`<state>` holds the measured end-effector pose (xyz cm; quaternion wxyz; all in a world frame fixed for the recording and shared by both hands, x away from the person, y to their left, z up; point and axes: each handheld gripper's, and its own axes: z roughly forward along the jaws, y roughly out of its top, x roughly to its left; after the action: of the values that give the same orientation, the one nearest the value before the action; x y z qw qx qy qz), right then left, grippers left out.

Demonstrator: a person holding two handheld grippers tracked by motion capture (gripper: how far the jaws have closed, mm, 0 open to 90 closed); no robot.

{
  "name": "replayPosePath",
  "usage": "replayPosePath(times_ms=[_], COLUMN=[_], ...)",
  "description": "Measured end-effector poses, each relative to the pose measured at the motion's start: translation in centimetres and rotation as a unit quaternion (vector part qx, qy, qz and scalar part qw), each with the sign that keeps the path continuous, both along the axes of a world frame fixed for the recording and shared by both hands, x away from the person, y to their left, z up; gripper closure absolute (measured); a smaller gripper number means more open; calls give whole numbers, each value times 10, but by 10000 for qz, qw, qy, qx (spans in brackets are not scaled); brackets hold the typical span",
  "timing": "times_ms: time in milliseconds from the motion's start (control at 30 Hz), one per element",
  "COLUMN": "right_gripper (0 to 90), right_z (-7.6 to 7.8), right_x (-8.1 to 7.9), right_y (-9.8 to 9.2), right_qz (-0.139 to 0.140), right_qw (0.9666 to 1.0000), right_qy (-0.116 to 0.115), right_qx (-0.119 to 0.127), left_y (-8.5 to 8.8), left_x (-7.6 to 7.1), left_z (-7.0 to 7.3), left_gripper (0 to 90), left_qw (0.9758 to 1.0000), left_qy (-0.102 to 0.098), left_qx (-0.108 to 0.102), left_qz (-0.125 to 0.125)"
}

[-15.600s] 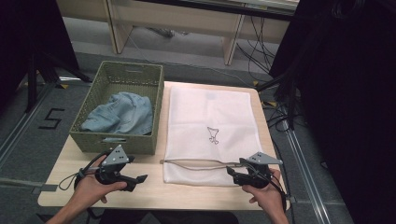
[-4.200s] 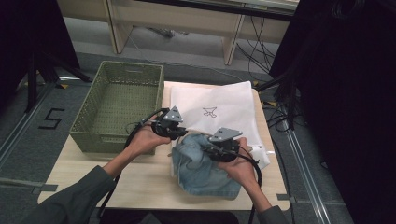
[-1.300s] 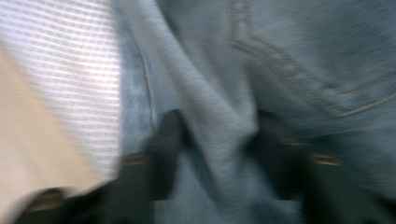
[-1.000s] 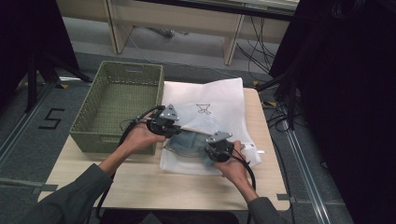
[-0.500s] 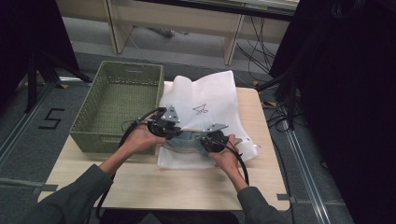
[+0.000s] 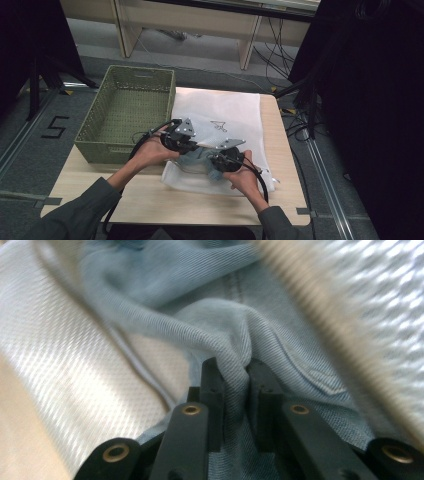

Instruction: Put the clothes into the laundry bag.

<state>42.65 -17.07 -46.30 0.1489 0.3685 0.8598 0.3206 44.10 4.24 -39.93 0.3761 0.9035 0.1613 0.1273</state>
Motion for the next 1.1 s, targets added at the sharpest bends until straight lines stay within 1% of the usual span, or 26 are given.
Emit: replayPosePath(times_ms=[133, 167, 200, 233, 300, 333, 367, 400, 467, 500, 533, 633, 667, 700, 733, 767, 800, 833, 867, 900, 933, 967, 1000, 1033, 1067, 1100], right_gripper=[805, 804, 804, 803, 802, 802, 802, 800, 799, 799, 798, 797, 797, 797, 797, 796, 796, 796, 796, 796, 796, 796, 795, 794, 794, 794], right_z=[-8, -13, -16, -15, -13, -14, -14, -13, -15, -16, -14, -14, -15, -15, -15, -17, -17, -16, -16, -16, -16, -16, -16, -16, -16, -16], right_x=[6, 8, 7, 7, 7, 5, 5, 6, 5, 5, 4, 4, 5, 6, 5, 4, 5, 4, 4, 4, 4, 4, 4, 4, 4, 4], right_y=[4, 7, 8, 7, 4, 4, 4, 0, 1, 1, -1, 0, 0, -1, 0, 1, 1, 1, 2, 2, 2, 2, 2, 2, 2, 1], right_qz=[-9, -21, -73, -58, 37, -46, -46, 87, 51, 24, 68, 27, 74, 98, 90, 10, 13, 17, 2, 9, 11, 11, 25, 69, 73, 81], right_qw=[10000, 9999, 10000, 10000, 9999, 9999, 9999, 9999, 10000, 10000, 9998, 9999, 9999, 9999, 9999, 10000, 10000, 10000, 10000, 10000, 10000, 10000, 10000, 10000, 10000, 10000], right_qy=[-42, 34, 42, 61, 118, 110, 110, 56, 61, 51, 160, 160, 114, 62, 79, 84, 22, 64, 69, 67, 65, 65, 56, 70, 63, 42], right_qx=[-32, -100, -23, -46, -61, 14, 14, -36, 2, 75, -28, -16, -10, -18, -21, 25, 48, 33, 31, 26, 24, 24, 22, -1, -4, 1], left_y=[-2, -2, -3, -2, -1, 0, 0, 2, 3, 5, 9, 11, 11, 11, 8, 6, 4, 3, 0, -2, -8, -8, -15, -15, -18, -18], left_x=[0, 0, -1, -1, -2, -3, -3, -5, -7, -9, -15, -25, -43, -43, -54, -59, -61, -63, -64, -64, -65, -65, -63, -63, -56, -56], left_z=[-5, -9, -11, -11, -12, -12, -12, -10, -9, -6, -1, 1, -10, -10, -31, -44, -55, -63, -72, -77, -83, -83, -90, -90, -98, -98], left_gripper=[863, 861, 857, 847, 815, 791, 750, 701, 625, 625, 607, 594, 585, 576, 566, 556, 543, 530, 515, 500, 489, 468, 446, 432, 421, 418], left_qw=[9998, 9998, 9999, 9999, 9999, 9999, 9999, 9999, 9999, 9997, 9993, 9993, 9987, 9987, 9985, 9973, 9972, 9966, 9966, 9966, 9962, 9962, 9968, 9968, 9967, 9967], left_qy=[-10, 26, 49, 18, 119, 101, 101, 37, -17, -100, -136, -64, 215, 215, 413, 618, 702, 812, 811, 787, 871, 871, 791, 791, 774, 774], left_qx=[137, 160, 65, 82, -10, -31, -31, -88, -114, -140, -217, -322, -458, -458, -360, -401, -245, -151, 84, 197, -8, -8, 56, 56, 234, 234], left_qz=[-126, -142, -76, -71, -21, -10, -10, 37, 86, 196, 260, 175, 88, 88, -24, 61, -25, -3, -75, -157, -30, -30, -74, -74, -117, -117])
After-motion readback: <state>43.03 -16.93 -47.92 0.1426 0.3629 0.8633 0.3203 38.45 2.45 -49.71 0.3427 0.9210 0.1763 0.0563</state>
